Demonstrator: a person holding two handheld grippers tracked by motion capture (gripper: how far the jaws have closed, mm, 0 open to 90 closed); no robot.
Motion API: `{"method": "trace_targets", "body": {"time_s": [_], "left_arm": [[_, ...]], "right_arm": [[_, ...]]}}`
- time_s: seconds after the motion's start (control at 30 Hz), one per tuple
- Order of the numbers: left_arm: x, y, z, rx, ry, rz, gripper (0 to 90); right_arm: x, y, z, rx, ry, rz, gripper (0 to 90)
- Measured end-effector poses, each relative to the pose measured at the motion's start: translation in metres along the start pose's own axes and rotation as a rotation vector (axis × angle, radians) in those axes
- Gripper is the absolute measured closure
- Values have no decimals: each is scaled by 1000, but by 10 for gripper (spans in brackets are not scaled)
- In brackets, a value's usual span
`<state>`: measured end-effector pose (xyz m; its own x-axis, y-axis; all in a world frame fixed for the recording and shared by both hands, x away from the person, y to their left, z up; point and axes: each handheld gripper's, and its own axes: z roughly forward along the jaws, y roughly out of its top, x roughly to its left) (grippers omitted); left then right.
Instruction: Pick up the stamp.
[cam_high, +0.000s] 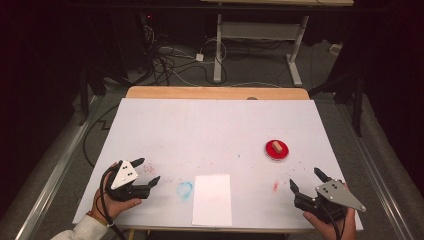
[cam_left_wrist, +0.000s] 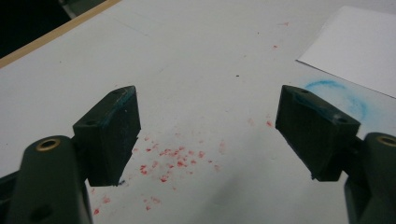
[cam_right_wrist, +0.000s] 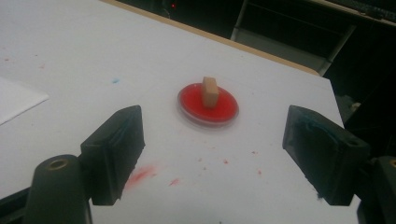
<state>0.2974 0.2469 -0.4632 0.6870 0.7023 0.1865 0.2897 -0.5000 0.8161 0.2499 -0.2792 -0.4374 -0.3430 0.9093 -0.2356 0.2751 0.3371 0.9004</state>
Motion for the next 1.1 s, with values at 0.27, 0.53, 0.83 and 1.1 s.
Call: {"method": "trace_targets", "body": {"time_s": [0.27, 0.53, 0.83, 1.1], "left_arm": [[0, -2, -1, -2, 2, 7, 213], [-3, 0, -4, -7, 7, 22, 213], [-2, -2, 0, 17, -7, 5, 213], [-2, -2, 2, 15, -6, 15, 213]], "right_arm": [[-2, 3, 2, 6, -1, 1, 211], [-9, 8, 2, 40, 11, 5, 239], [-34, 38, 19, 139, 111, 15, 254], [-45, 62, 53, 239, 151, 21, 285]]}}
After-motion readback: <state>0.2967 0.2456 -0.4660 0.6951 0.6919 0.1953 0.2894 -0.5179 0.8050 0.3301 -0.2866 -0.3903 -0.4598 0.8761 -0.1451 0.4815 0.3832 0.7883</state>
